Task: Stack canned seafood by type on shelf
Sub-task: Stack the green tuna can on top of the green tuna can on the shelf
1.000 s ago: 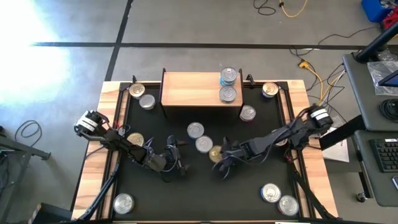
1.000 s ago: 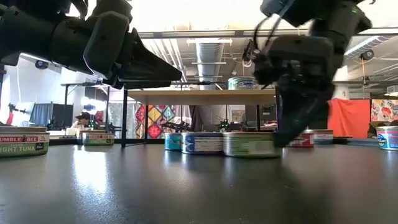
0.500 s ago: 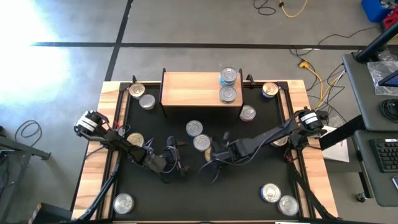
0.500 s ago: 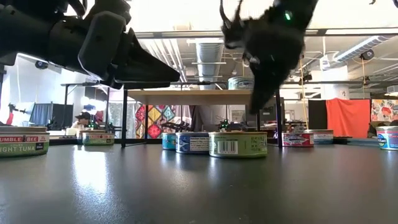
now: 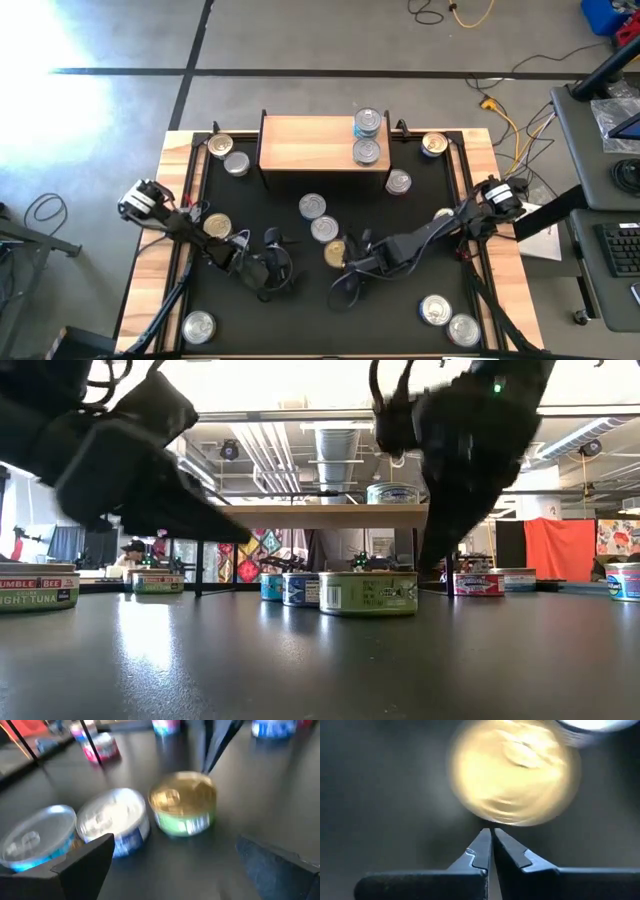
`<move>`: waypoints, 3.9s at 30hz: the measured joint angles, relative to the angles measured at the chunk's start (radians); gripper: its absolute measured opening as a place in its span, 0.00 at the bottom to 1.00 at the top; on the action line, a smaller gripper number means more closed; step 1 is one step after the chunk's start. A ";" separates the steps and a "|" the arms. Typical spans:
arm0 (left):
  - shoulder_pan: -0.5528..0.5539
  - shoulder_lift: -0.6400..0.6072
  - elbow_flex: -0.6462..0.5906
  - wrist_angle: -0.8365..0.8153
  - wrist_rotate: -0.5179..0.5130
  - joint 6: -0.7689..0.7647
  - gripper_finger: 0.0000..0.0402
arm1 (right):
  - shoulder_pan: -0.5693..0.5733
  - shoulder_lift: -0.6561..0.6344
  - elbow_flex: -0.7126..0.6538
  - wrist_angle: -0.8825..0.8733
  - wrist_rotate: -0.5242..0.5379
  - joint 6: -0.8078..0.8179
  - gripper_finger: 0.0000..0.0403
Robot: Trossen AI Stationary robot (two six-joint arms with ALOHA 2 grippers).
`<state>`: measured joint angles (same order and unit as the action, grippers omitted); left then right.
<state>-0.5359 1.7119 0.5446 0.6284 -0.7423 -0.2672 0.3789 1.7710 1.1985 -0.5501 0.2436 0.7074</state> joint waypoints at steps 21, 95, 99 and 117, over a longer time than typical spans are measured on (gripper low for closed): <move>-0.046 0.251 0.022 0.189 0.008 -0.123 1.00 | -0.048 -0.007 -0.073 -0.072 0.170 -0.017 0.03; -0.077 0.457 -0.009 0.539 -0.010 -0.065 1.00 | -0.012 0.117 -0.028 0.373 0.081 -0.086 0.03; -0.079 0.450 -0.011 0.513 -0.029 -0.068 1.00 | -0.009 0.117 -0.011 0.408 0.059 -0.090 0.03; -0.076 0.403 -0.035 0.464 -0.021 -0.069 1.00 | -0.009 0.208 0.037 0.552 0.027 -0.167 0.03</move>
<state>-0.6118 2.1147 0.5098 1.0920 -0.7636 -0.3362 0.3695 1.9789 1.2351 0.0023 0.2706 0.5404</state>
